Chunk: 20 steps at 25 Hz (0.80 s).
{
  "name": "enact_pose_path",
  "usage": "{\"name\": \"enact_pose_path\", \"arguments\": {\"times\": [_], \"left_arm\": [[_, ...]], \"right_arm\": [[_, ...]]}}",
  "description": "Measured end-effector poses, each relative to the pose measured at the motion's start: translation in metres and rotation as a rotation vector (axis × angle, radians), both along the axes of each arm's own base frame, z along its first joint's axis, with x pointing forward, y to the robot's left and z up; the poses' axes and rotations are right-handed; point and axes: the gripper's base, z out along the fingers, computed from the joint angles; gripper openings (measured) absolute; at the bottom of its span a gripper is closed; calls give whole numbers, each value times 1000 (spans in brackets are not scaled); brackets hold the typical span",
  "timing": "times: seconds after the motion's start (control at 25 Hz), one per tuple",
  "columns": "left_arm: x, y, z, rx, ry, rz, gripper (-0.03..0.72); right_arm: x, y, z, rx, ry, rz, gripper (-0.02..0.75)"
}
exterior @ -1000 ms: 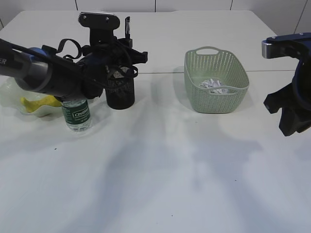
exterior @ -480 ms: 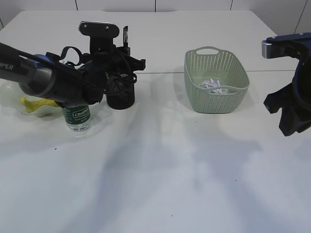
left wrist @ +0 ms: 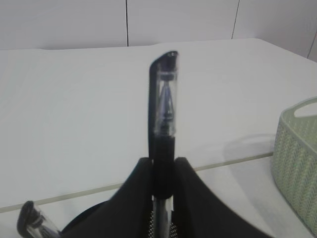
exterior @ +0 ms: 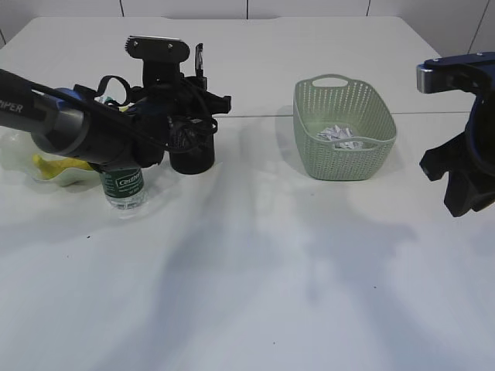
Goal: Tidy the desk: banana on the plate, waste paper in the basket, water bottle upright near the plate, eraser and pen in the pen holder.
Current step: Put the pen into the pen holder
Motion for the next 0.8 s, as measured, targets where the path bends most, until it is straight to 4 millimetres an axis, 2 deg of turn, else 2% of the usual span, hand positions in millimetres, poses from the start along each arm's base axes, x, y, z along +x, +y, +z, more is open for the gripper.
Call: {"name": "enact_pose_path", "arguments": {"times": [0.32,0.6,0.8], "left_arm": [[0,0,0,0,0,0,181],[0,0,0,2,0,0,199],[-1,0,8,-5,-9,-3,203]], "right_arm": [[0,0,0,0,0,0,180],[0,0,0,0,0,1,179],[0,0,0,-1,0,6,180]]}}
